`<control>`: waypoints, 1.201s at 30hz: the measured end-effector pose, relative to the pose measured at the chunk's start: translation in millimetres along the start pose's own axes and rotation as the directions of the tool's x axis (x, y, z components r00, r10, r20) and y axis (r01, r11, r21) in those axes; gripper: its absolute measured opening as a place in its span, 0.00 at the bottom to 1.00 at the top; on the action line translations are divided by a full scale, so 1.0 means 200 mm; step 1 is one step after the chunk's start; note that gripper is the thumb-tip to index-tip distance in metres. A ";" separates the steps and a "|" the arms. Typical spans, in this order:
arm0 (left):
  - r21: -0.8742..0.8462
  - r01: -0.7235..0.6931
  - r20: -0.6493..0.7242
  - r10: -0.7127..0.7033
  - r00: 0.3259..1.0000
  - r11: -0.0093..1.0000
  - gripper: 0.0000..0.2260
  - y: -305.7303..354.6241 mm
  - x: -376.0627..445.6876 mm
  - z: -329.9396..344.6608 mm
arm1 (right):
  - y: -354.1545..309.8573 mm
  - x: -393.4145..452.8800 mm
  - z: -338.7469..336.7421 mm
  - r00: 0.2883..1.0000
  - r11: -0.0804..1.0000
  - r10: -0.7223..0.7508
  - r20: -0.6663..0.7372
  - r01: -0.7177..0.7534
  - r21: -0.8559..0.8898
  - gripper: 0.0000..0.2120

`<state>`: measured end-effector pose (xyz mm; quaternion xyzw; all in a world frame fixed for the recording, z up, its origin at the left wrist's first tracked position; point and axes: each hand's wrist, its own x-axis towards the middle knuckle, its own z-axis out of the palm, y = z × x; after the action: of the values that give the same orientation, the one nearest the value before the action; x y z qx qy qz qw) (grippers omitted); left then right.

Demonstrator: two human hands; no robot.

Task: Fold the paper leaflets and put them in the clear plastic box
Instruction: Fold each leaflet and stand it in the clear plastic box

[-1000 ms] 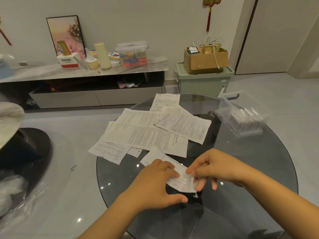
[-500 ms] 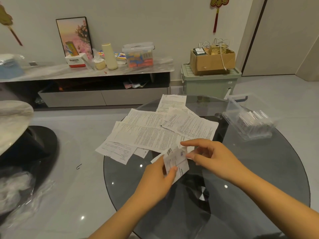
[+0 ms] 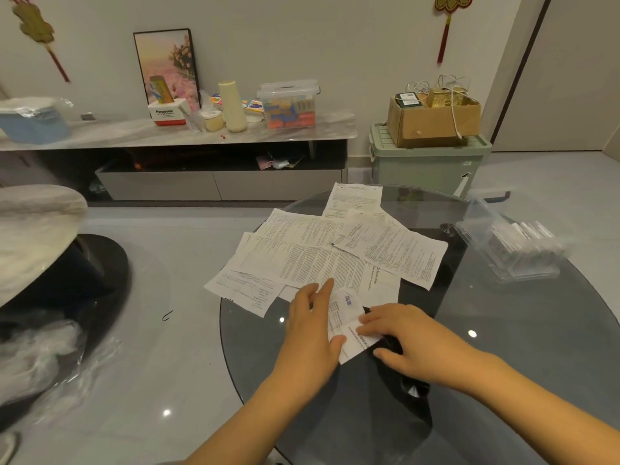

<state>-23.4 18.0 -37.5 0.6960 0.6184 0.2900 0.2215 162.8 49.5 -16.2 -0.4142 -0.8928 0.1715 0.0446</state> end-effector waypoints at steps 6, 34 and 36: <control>0.338 -0.197 -0.058 0.229 0.972 0.920 0.08 -0.05 -0.02 -0.03 | -0.01 0.03 0.01 0.995 0.991 -0.091 -0.041 0.086 -0.103 0.15; 0.037 -0.049 0.025 0.048 0.999 0.998 0.14 -0.08 -0.03 -0.07 | -0.04 0.08 0.08 0.983 0.992 0.087 -0.163 -0.071 0.105 0.17; 0.125 -0.063 0.016 0.062 0.998 0.990 0.15 -0.09 -0.03 -0.05 | -0.04 0.09 0.09 0.982 0.994 0.100 -0.160 -0.091 0.060 0.16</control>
<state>-43.6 13.9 -41.8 0.7294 0.6119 0.2530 0.1719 141.2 52.4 -30.7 -0.4679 -0.8604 0.1623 0.1200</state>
